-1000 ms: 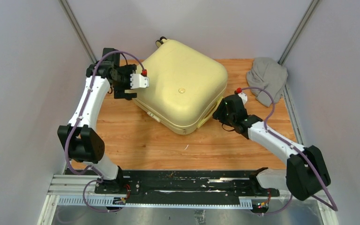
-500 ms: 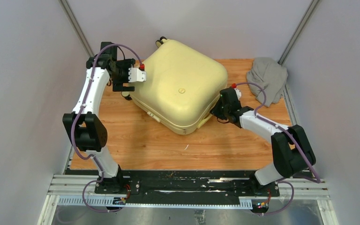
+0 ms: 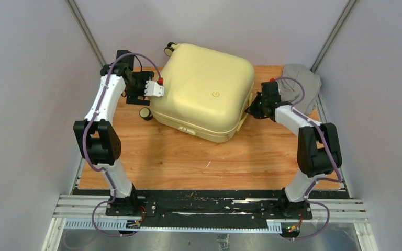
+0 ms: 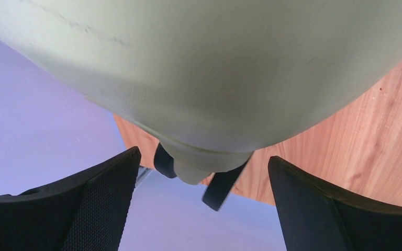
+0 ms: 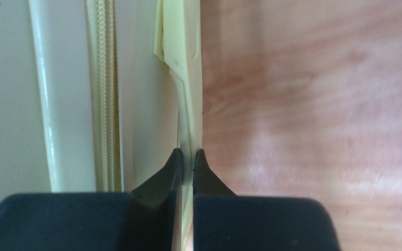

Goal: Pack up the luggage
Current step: Zip the luggage at the center of the board.

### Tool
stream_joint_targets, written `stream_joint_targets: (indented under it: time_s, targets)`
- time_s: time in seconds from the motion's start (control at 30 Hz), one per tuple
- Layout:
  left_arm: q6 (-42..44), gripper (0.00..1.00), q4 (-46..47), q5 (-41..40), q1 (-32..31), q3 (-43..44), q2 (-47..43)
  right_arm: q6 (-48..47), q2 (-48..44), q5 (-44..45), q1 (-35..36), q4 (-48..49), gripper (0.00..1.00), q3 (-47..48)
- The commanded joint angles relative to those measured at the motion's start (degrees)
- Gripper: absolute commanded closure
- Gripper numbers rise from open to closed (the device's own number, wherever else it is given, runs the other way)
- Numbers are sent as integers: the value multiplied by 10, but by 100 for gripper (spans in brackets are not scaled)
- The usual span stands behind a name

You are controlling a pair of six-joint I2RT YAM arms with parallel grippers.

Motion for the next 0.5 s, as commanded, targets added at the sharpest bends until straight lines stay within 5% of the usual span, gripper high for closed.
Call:
stream_joint_targets:
  time_s: [0.0,0.07,0.27,0.37,0.47]
  targets:
    - [-5,4,-6,-4,3,21,28,-80,96,-53,-16,-62,100,130]
    - [-20,4,-6,6,3,28,31,-96,132,-73,-15,-92,96,188]
    - [-48,12,-7,32,3,-3,15,-157,132,-95,-12,-94,61,237]
    - [-73,27,-7,26,3,-12,16,-183,78,-68,-15,-88,50,205]
    - [-123,53,-8,24,3,-11,14,-179,15,-58,-16,-52,36,138]
